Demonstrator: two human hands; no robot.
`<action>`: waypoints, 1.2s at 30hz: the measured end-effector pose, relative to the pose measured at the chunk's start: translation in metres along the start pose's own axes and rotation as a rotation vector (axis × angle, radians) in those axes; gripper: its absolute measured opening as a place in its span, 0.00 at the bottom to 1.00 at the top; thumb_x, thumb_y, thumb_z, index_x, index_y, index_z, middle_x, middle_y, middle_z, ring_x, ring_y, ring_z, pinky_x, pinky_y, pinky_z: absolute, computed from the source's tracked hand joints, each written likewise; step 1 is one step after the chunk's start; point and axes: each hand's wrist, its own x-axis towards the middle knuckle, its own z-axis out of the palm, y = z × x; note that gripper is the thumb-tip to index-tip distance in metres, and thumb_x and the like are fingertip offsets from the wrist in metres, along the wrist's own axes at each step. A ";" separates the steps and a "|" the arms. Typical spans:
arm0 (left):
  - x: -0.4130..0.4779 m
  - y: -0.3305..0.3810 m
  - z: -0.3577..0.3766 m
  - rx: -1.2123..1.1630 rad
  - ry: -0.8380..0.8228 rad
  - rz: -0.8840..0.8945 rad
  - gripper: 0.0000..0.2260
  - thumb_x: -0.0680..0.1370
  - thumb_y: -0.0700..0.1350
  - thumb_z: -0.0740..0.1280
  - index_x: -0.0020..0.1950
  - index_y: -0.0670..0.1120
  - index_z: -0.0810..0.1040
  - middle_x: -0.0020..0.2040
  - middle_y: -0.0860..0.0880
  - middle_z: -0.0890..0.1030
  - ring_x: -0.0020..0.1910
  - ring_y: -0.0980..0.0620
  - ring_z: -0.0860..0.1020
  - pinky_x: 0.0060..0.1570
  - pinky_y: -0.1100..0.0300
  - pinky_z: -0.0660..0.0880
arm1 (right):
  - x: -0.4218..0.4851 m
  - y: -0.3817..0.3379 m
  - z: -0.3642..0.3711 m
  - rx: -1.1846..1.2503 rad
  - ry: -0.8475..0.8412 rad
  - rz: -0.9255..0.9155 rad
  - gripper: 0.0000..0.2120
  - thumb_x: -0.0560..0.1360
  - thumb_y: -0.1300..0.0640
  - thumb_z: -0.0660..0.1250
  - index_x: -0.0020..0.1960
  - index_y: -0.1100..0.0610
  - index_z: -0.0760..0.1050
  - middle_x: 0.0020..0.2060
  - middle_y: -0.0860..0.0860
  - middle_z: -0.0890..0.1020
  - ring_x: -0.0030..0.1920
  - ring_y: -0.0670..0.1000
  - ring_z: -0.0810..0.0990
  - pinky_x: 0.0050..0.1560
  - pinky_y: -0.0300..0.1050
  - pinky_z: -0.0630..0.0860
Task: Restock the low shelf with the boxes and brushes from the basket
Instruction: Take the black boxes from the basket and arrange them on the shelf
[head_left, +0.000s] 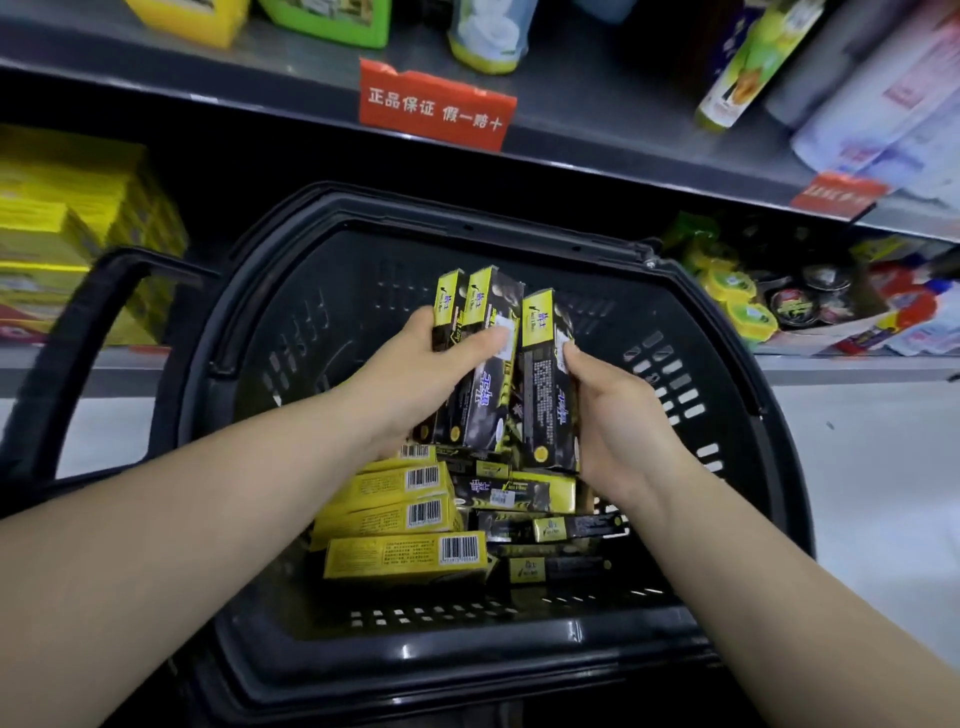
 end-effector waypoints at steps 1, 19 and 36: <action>-0.002 0.001 -0.003 0.046 0.011 0.007 0.50 0.56 0.72 0.69 0.74 0.56 0.59 0.70 0.52 0.70 0.68 0.49 0.69 0.68 0.45 0.64 | -0.002 -0.002 0.004 0.006 -0.009 0.002 0.18 0.81 0.51 0.53 0.61 0.57 0.77 0.55 0.57 0.82 0.56 0.57 0.81 0.57 0.58 0.77; -0.071 0.023 -0.129 -0.227 0.250 0.060 0.40 0.49 0.58 0.75 0.60 0.53 0.71 0.49 0.50 0.84 0.47 0.50 0.83 0.50 0.52 0.78 | 0.039 0.005 0.174 -0.128 -0.170 -0.077 0.18 0.80 0.45 0.56 0.53 0.54 0.81 0.48 0.54 0.85 0.49 0.53 0.84 0.50 0.50 0.80; -0.074 0.026 -0.180 -0.160 0.338 -0.041 0.35 0.59 0.55 0.76 0.64 0.51 0.70 0.52 0.48 0.83 0.46 0.49 0.83 0.41 0.56 0.78 | 0.107 0.036 0.170 -1.274 0.024 -0.509 0.07 0.74 0.54 0.65 0.50 0.49 0.68 0.75 0.46 0.51 0.75 0.52 0.38 0.62 0.46 0.55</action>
